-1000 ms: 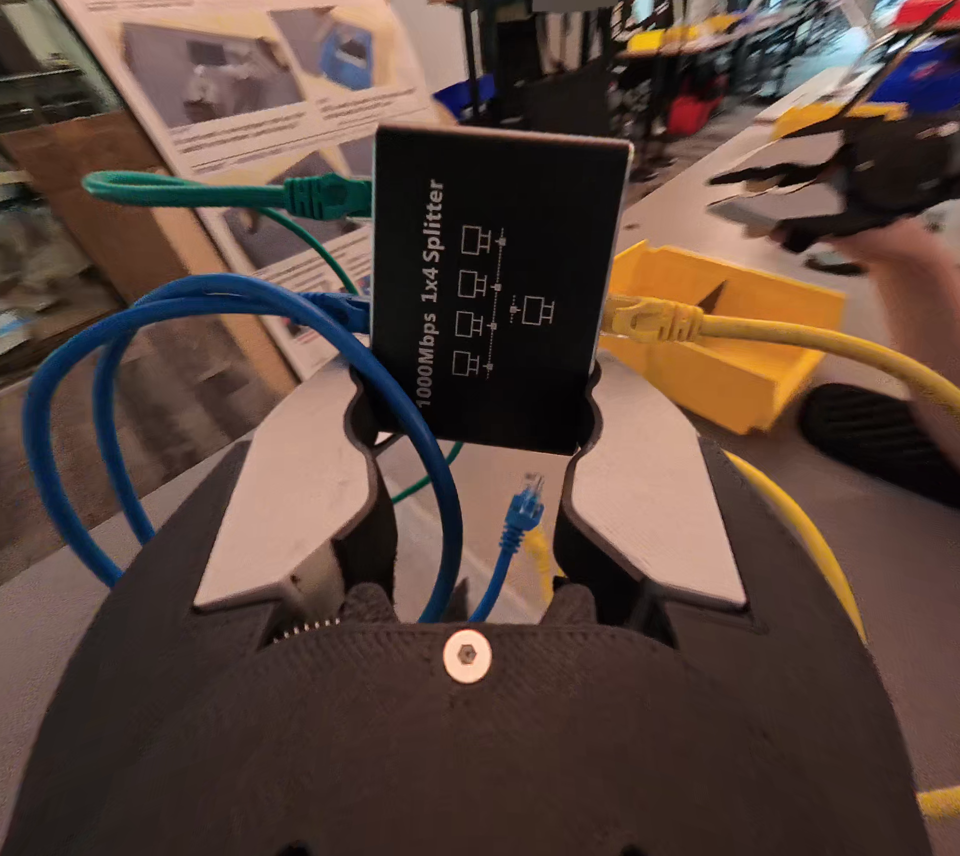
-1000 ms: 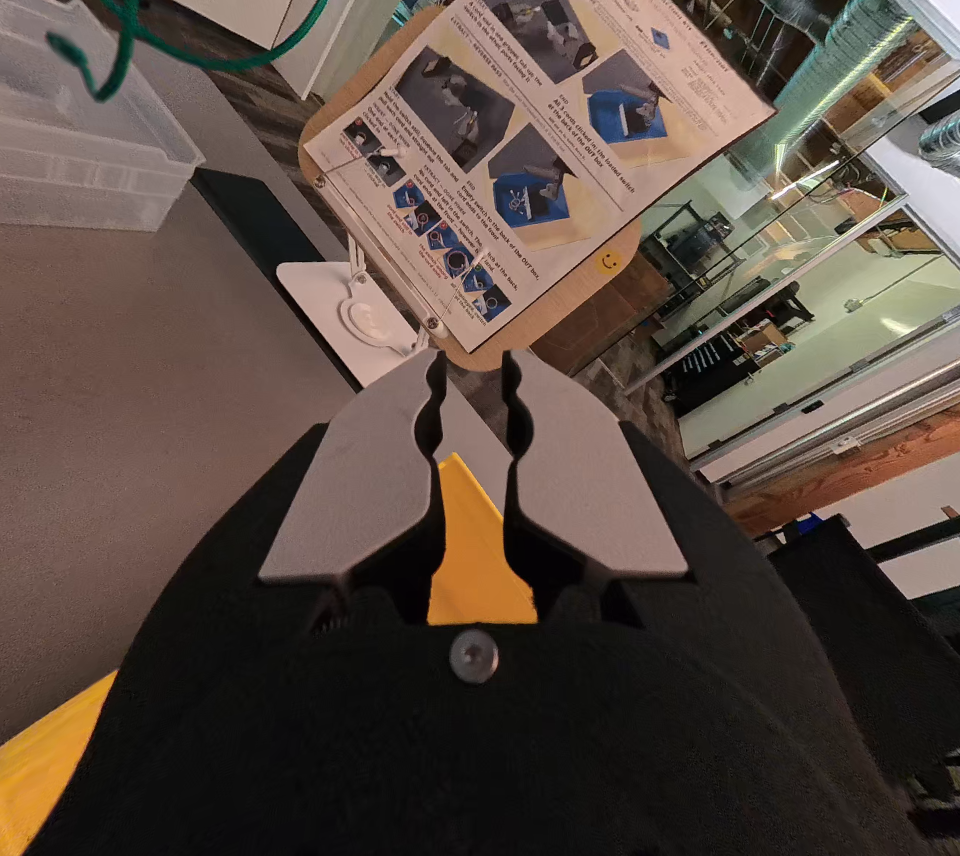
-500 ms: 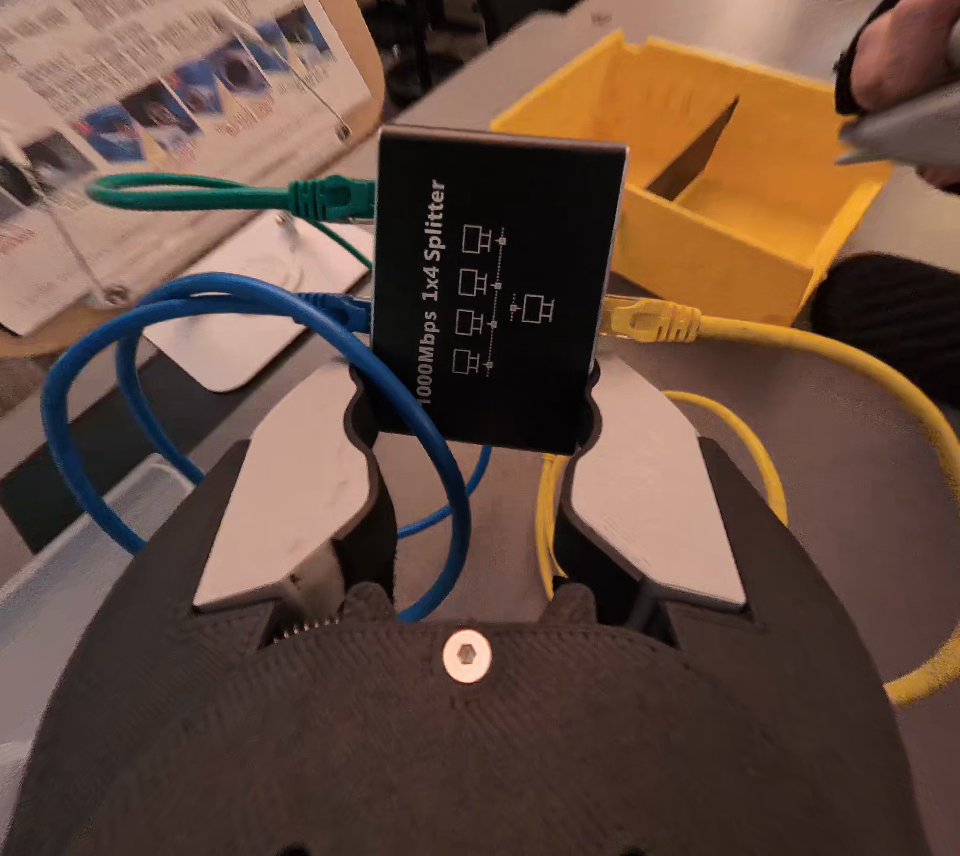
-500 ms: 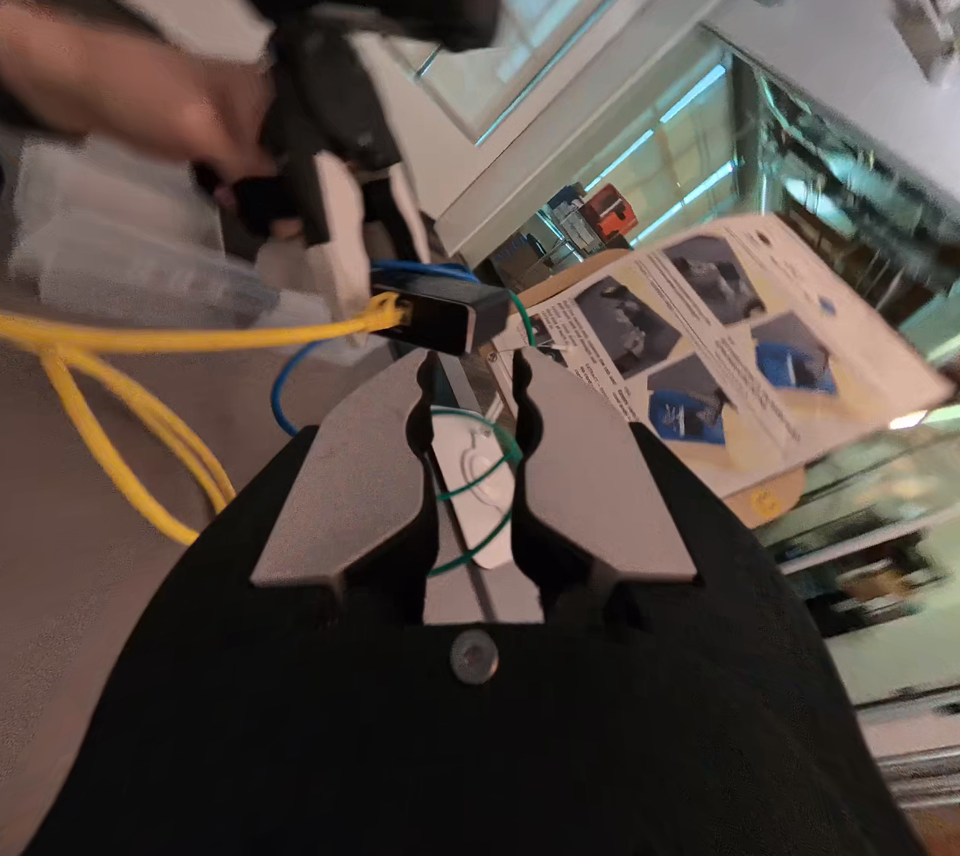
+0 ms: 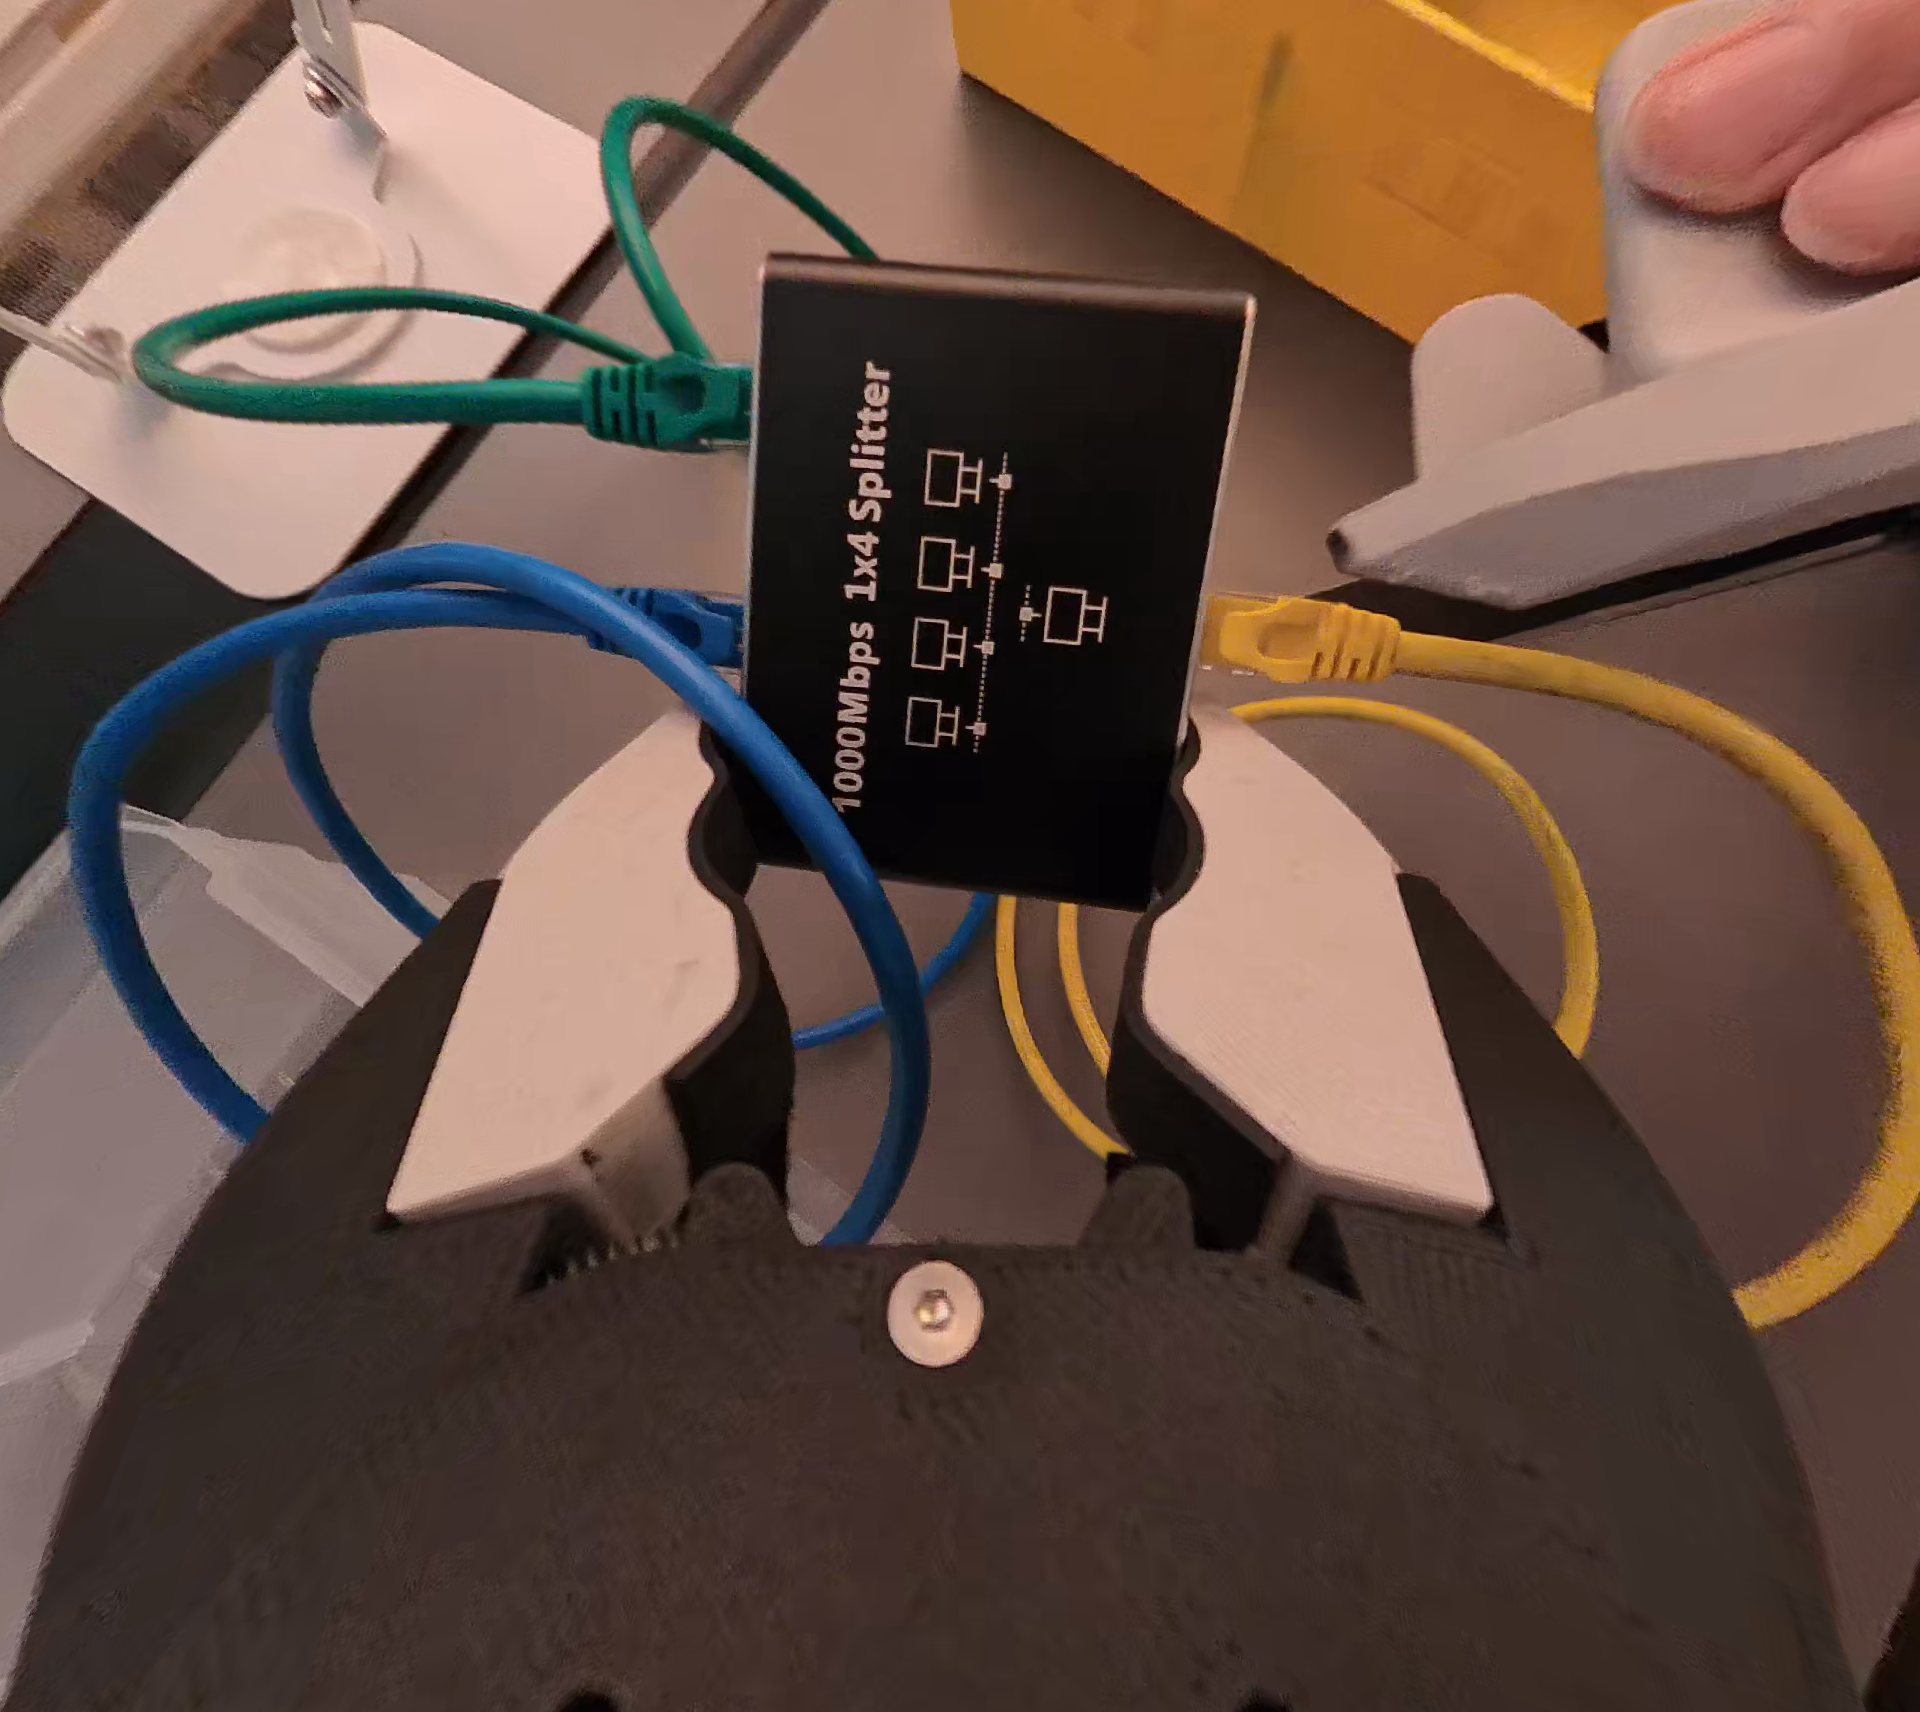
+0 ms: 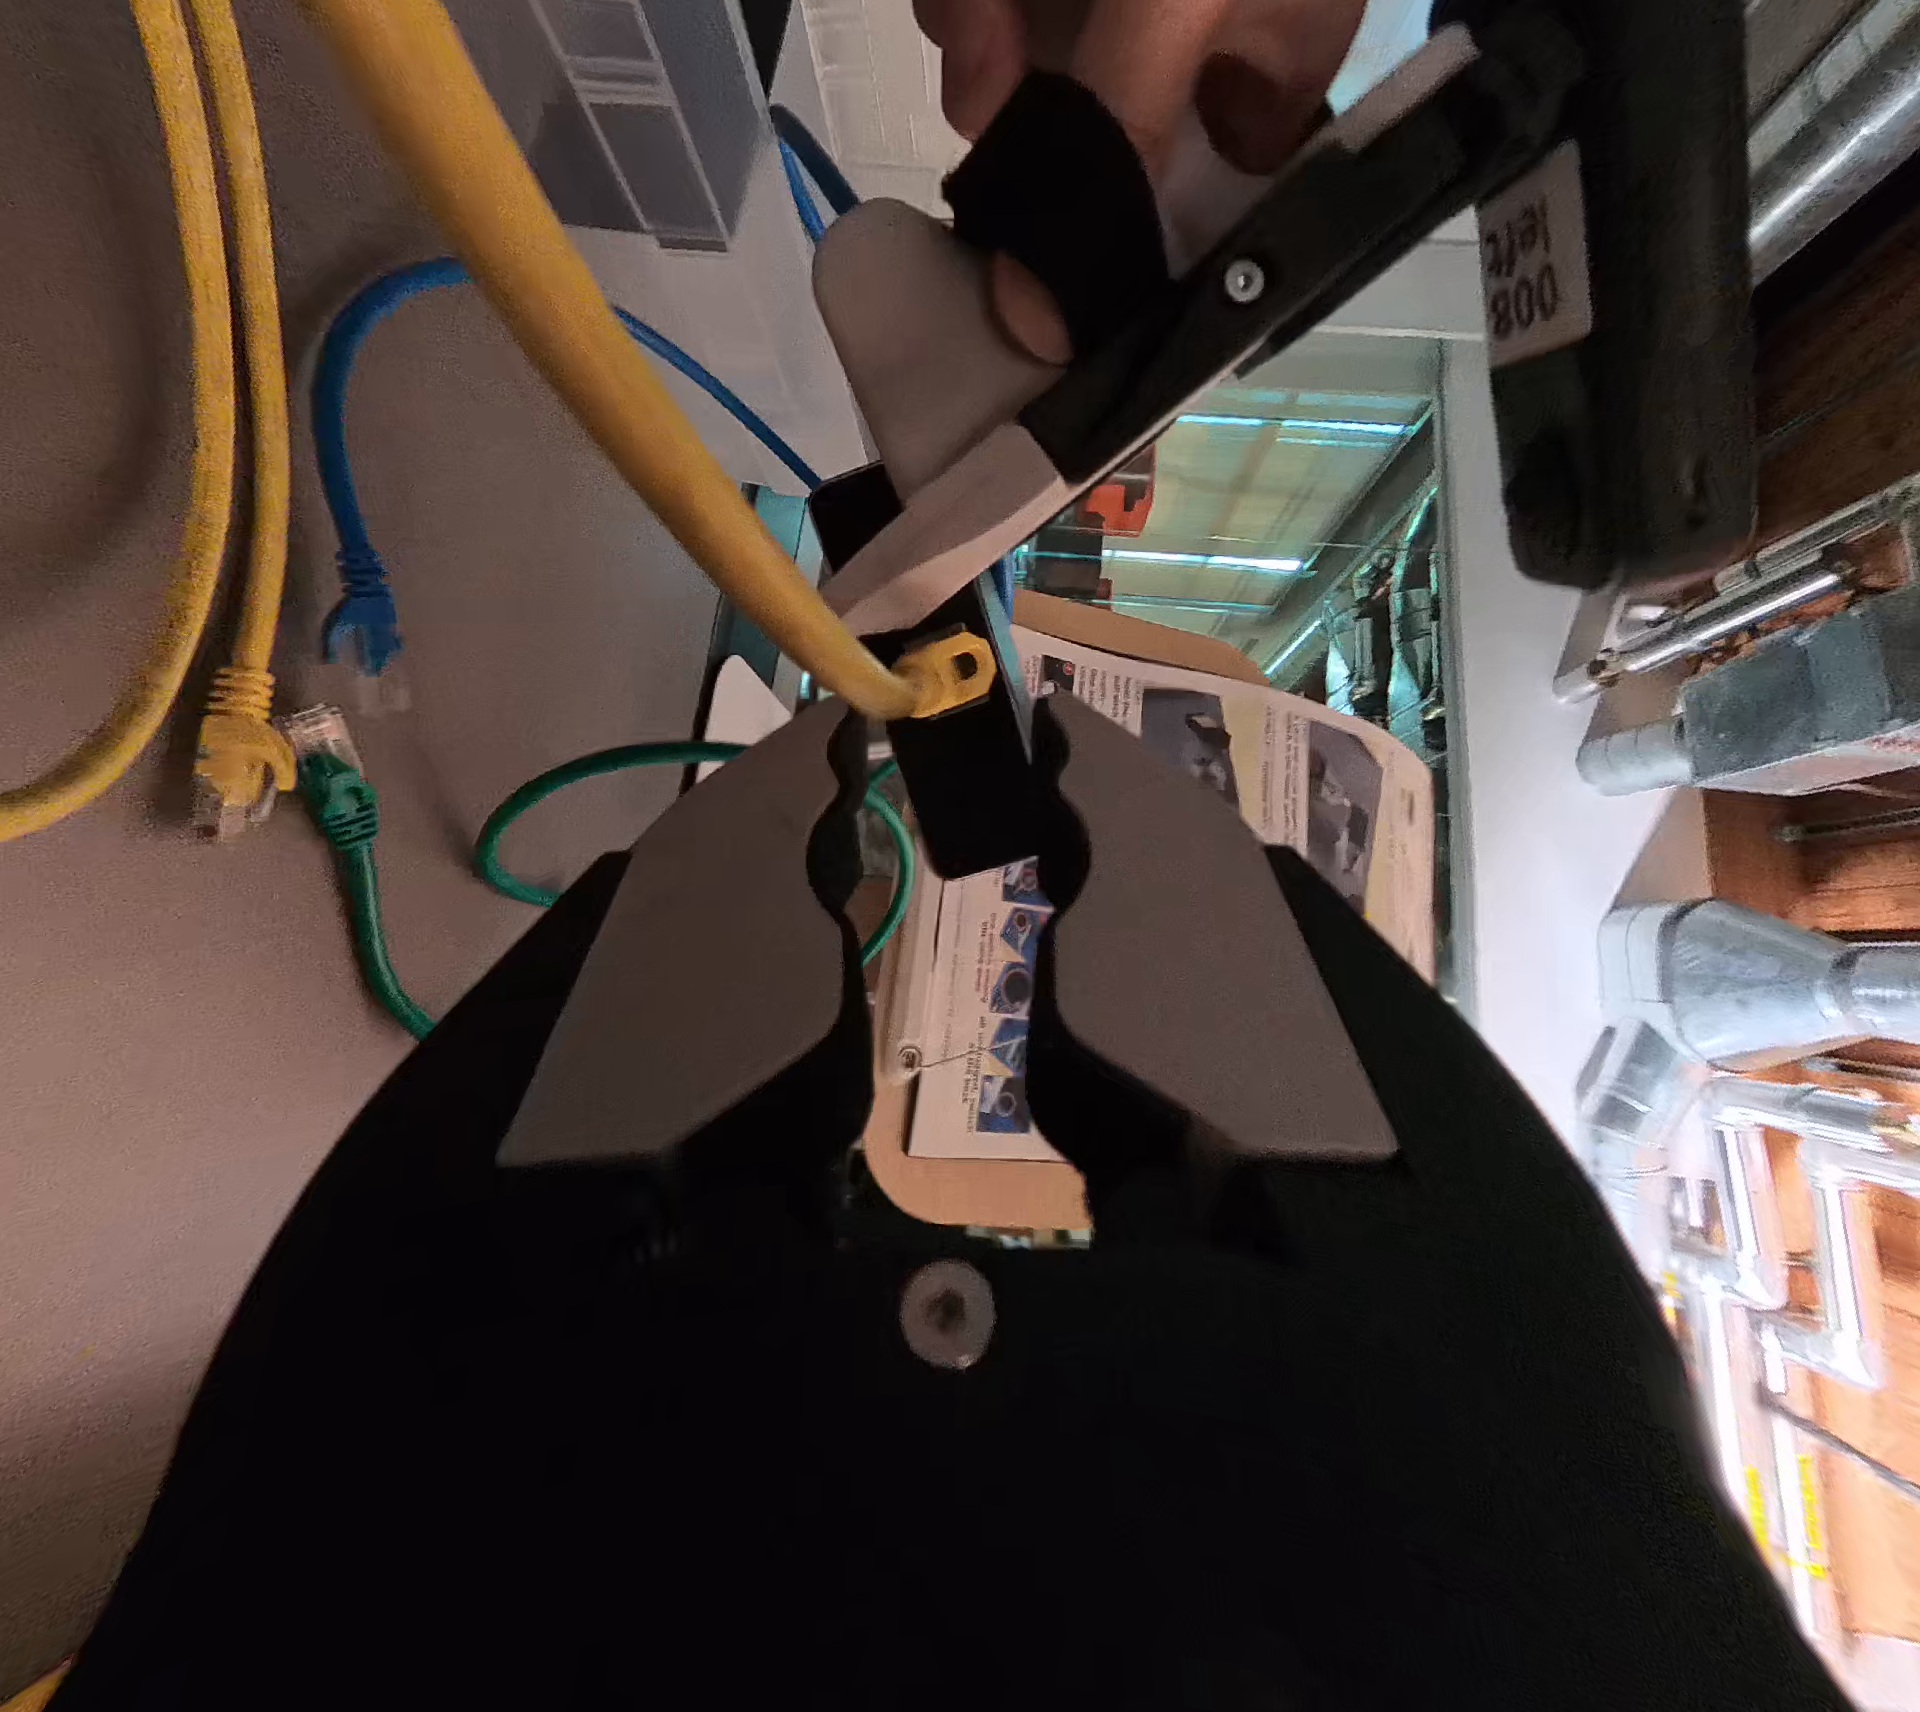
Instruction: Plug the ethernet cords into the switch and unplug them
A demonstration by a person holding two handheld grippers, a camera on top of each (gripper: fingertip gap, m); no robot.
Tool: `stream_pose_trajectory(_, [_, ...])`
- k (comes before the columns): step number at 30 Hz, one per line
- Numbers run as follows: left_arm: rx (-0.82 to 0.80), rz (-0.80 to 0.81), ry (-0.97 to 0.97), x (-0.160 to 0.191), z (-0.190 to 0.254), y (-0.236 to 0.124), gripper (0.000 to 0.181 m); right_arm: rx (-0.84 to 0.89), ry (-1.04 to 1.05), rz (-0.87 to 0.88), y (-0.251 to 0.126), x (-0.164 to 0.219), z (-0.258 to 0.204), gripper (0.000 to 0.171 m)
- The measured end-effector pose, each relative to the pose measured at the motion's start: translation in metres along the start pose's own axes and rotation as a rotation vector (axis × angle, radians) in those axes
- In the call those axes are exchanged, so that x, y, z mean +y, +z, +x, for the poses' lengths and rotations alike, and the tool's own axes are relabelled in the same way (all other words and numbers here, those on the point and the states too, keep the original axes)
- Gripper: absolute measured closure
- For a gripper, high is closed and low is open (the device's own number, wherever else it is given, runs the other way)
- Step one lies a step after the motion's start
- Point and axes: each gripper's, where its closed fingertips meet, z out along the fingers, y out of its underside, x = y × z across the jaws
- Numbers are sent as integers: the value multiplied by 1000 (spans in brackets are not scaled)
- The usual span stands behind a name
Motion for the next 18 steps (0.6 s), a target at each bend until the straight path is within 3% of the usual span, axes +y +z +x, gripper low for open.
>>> stream_pose_trajectory(1, [4,-19,0,3,1,1,105,0,-16,5,1,-3,-2,140])
stream_pose_trajectory(5, [20,-86,-4,13,4,7,105,-6,-60,11,8,-11,-11,140])
stream_pose_trajectory(9, [6,-104,-8,16,3,10,105,-24,-80,-14,13,-10,-19,153])
stream_pose_trajectory(18, [-80,-138,-38,23,-13,12,105,-30,-36,-120,29,-2,-29,152])
